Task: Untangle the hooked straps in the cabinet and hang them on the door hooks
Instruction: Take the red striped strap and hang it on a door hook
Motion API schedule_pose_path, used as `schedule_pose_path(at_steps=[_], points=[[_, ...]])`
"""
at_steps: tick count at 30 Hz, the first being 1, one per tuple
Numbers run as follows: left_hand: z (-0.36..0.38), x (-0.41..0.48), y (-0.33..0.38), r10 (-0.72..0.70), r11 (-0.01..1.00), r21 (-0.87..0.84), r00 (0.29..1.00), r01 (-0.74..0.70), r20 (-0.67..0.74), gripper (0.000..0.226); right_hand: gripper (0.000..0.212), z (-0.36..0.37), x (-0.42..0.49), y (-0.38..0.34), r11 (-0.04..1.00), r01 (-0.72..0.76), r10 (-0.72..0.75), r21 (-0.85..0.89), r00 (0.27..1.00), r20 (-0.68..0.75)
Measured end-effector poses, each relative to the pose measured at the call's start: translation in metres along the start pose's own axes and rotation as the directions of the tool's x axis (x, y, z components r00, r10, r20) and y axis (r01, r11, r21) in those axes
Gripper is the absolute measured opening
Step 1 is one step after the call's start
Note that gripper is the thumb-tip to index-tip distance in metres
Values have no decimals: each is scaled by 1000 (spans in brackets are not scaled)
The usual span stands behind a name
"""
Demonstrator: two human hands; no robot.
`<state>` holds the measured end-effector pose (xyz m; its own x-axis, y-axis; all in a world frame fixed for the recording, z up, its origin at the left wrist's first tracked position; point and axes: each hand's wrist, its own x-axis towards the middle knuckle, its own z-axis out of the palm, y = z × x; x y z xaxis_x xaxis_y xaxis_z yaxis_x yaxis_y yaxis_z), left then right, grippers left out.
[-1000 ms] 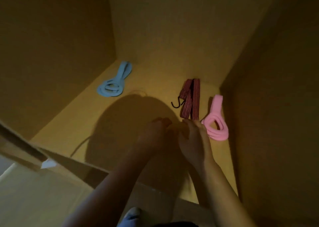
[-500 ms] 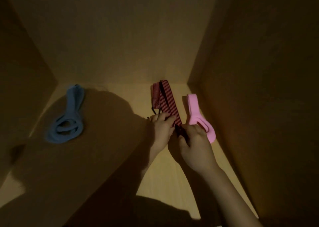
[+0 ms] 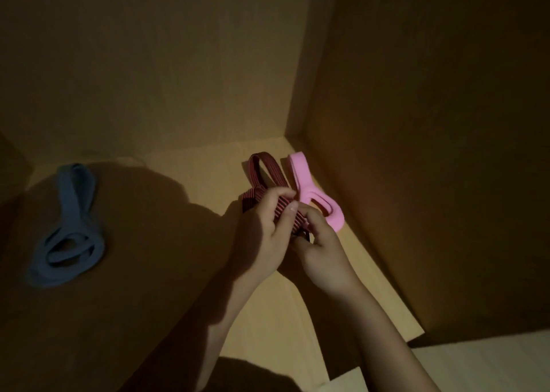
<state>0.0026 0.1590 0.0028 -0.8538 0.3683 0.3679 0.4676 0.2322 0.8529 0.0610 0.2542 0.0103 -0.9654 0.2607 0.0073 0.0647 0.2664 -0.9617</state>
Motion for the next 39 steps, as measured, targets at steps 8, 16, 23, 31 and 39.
schedule_pose_path(at_steps=[8, 16, 23, 31, 39], points=[[-12, -16, 41, -184, 910, -370, 982, 189, 48, 23, 23, -6, -38, 0, 999, -30, 32, 14, 996, -86], [2, -56, 66, -323, 809, -510, 946, 291, 27, 18, 28, -34, -115, -12, 986, 139, -159, -89, 944, -289], [57, -135, 117, -266, 799, -502, 944, 329, 195, 13, 26, -80, -233, 0, 993, 86, -112, -75, 857, -503], [135, -245, 174, -192, 828, -374, 838, 417, 511, 15, 21, -127, -383, 17, 999, -23, -11, -36, 686, -728], [210, -323, 231, -157, 760, -343, 668, 552, 727, 12, 35, -177, -483, 54, 989, -148, 88, 17, 491, -867]])
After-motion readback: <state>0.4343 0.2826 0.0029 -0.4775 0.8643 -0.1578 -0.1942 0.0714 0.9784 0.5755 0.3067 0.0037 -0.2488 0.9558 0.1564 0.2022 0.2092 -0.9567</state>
